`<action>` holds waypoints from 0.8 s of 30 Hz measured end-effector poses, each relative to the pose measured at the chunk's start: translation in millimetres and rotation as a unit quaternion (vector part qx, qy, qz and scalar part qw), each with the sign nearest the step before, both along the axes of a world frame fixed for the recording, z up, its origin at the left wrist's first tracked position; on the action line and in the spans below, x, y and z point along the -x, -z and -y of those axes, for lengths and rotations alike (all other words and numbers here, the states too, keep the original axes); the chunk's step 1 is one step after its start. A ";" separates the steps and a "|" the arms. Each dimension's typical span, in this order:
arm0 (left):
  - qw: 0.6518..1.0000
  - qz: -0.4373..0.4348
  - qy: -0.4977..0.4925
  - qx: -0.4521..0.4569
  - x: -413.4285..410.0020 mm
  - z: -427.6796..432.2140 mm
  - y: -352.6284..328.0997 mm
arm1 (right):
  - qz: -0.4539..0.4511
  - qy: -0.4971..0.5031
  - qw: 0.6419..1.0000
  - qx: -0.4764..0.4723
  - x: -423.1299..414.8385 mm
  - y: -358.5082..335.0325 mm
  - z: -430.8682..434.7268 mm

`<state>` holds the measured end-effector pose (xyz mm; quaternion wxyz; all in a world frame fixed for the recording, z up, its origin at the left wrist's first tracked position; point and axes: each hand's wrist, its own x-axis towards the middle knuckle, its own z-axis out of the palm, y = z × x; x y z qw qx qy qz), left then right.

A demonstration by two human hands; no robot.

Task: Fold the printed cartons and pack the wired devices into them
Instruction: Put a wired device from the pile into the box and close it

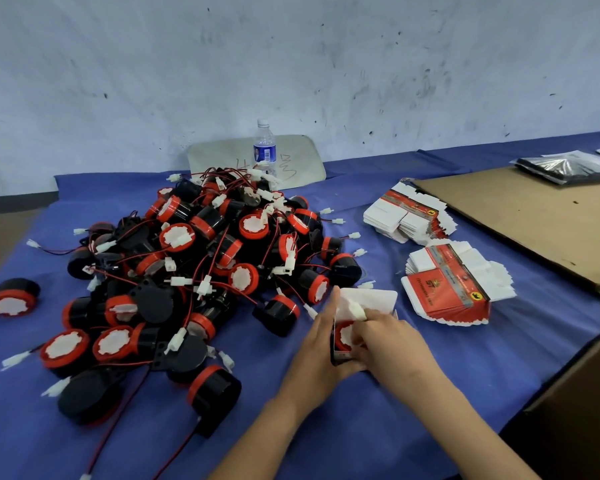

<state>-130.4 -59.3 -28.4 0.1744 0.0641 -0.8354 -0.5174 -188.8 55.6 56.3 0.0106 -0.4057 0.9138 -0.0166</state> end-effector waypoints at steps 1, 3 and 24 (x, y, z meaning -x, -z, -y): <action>0.999 -0.011 -0.002 0.050 -2.2 -1.3 -1.9 | 0.000 -0.004 1.000 0.000 0.8 -0.3 -0.9; 0.991 -0.041 -0.009 0.127 -7.6 -5.5 -4.5 | 0.012 -0.020 1.000 0.002 3.0 -3.4 -2.4; 0.955 -0.088 -0.126 0.253 -4.8 -30.0 -2.4 | -0.033 0.066 0.854 0.515 12.5 36.6 -23.3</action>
